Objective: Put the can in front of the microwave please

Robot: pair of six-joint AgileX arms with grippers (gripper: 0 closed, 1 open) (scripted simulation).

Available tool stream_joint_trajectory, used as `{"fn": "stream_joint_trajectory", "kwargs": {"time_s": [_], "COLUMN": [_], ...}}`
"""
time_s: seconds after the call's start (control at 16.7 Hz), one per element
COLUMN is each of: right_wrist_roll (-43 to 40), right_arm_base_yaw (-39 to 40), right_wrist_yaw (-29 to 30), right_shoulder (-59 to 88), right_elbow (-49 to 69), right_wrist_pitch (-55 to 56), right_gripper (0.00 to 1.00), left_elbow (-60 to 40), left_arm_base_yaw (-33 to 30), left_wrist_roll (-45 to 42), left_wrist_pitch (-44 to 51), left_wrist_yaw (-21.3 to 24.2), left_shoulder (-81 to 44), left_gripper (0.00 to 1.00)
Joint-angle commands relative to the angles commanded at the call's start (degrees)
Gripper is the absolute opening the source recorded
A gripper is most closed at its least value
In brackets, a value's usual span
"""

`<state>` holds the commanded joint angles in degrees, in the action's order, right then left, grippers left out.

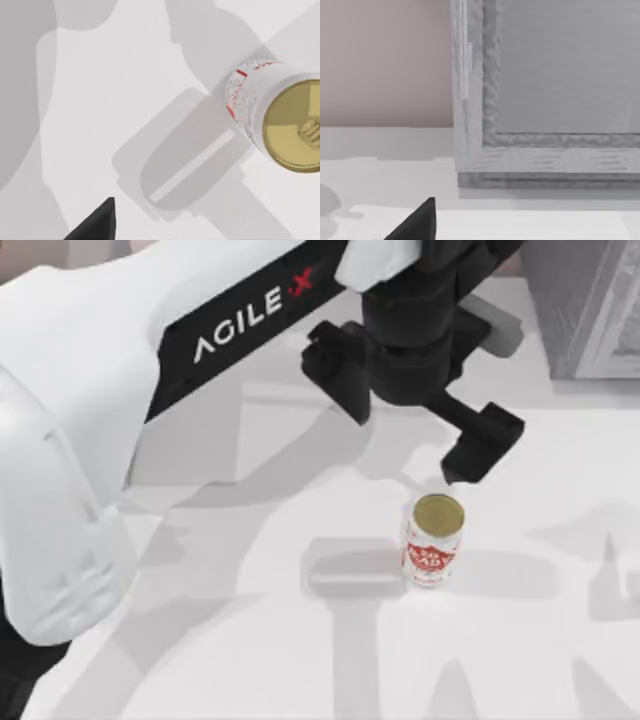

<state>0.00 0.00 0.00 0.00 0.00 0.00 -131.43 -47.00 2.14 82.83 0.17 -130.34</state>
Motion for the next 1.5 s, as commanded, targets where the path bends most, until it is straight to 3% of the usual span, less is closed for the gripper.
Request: {"fn": "stream_joint_trajectory", "kwargs": {"time_s": [0.3, 0.72, 0.96, 1.26, 1.5], "right_wrist_roll": [0.00, 0.00, 0.00, 0.00, 0.00], "right_arm_base_yaw": [0.00, 0.00, 0.00, 0.00, 0.00], "right_wrist_yaw": [0.00, 0.00, 0.00, 0.00, 0.00], "right_shoulder": [0.00, 0.00, 0.00, 0.00, 0.00], "right_elbow": [0.00, 0.00, 0.00, 0.00, 0.00], "right_wrist_pitch": [0.00, 0.00, 0.00, 0.00, 0.00], "right_gripper": [1.00, 1.00, 1.00, 1.00, 1.00], "left_elbow": [-14.28, -16.31, -12.08, 1.24, 3.70], "left_arm_base_yaw": [-3.58, -3.78, -3.92, -3.97, -3.99], "left_wrist_roll": [1.78, 2.03, 1.89, 1.99, 2.02], "left_wrist_pitch": [7.86, 8.94, 5.13, -5.28, -7.63], "left_wrist_yaw": [0.17, 0.20, 0.18, 0.15, 0.14], "left_shoulder": [-13.54, -15.63, -14.75, -12.65, -12.16], "left_gripper": [1.00, 1.00, 1.00, 1.00, 1.00]}}
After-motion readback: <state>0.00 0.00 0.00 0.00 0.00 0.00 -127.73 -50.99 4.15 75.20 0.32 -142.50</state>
